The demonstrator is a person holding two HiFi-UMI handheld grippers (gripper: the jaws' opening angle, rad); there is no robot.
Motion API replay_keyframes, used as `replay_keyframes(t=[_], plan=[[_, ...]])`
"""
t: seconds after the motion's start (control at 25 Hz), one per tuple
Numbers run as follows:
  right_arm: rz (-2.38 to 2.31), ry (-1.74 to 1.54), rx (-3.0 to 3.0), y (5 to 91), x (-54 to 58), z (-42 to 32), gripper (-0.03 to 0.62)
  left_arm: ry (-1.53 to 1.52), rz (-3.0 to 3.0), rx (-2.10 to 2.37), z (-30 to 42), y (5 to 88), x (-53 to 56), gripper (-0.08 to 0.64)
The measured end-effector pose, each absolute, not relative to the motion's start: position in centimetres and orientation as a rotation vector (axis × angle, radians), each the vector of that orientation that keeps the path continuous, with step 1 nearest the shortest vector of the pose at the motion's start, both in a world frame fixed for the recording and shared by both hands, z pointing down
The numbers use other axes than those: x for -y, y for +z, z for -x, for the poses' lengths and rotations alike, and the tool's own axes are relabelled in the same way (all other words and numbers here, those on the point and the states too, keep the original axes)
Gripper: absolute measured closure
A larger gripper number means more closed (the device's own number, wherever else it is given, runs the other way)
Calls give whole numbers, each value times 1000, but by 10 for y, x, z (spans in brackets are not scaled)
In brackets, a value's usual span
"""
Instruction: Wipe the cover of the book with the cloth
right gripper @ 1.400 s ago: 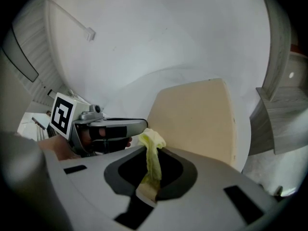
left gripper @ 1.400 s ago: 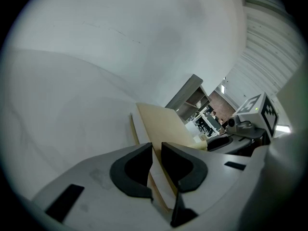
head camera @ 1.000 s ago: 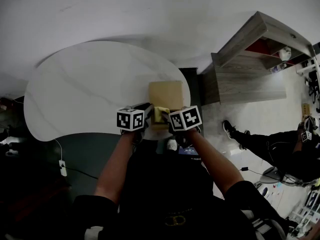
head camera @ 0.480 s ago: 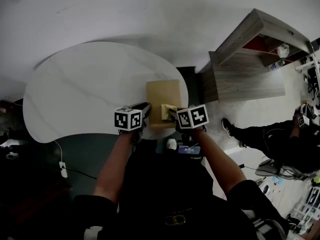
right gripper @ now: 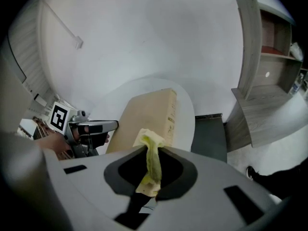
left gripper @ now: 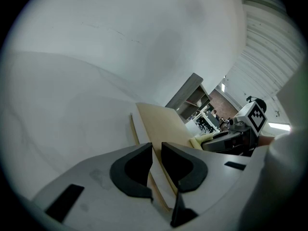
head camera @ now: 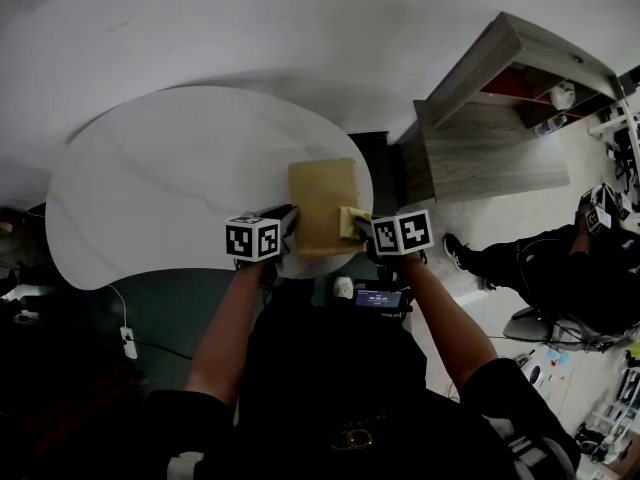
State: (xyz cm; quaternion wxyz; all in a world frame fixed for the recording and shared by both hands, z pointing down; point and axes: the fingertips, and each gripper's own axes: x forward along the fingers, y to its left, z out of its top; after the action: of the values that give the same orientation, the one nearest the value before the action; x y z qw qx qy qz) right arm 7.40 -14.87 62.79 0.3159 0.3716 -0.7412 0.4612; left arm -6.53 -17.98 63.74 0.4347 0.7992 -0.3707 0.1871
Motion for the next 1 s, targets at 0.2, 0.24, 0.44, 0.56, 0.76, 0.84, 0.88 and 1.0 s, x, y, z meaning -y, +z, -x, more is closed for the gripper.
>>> replay_keyframes(t=[0.2,0.24,0.44,0.56,0.76,0.84,0.88,1.0], plan=[[-1000,1227,1943,628,149,-83,505,470,-1989,925,65,637,181,499],[-1004,1232,1942,628,148,-85,505,471,-1989,926,65,637,181,499],[-1014,1252,1943,630,147,-87,505,472,-1989,931,64,637,180,499],[-1015,1244,1938,630,148,-87,505,470,-1987,931,64,638,180,499],[-1017,1240,1947,623,151,-77,505,467,-1985,934,65,638,181,499],[-998,1255,1969,617,151,-68,505,468,-1984,936,65,638,181,499],[-984,1258,1982,615,150,-62,505,466,-1983,938,65,638,181,499],[-933,1266,2015,609,149,-42,505,462,-1980,941,64,638,181,499]])
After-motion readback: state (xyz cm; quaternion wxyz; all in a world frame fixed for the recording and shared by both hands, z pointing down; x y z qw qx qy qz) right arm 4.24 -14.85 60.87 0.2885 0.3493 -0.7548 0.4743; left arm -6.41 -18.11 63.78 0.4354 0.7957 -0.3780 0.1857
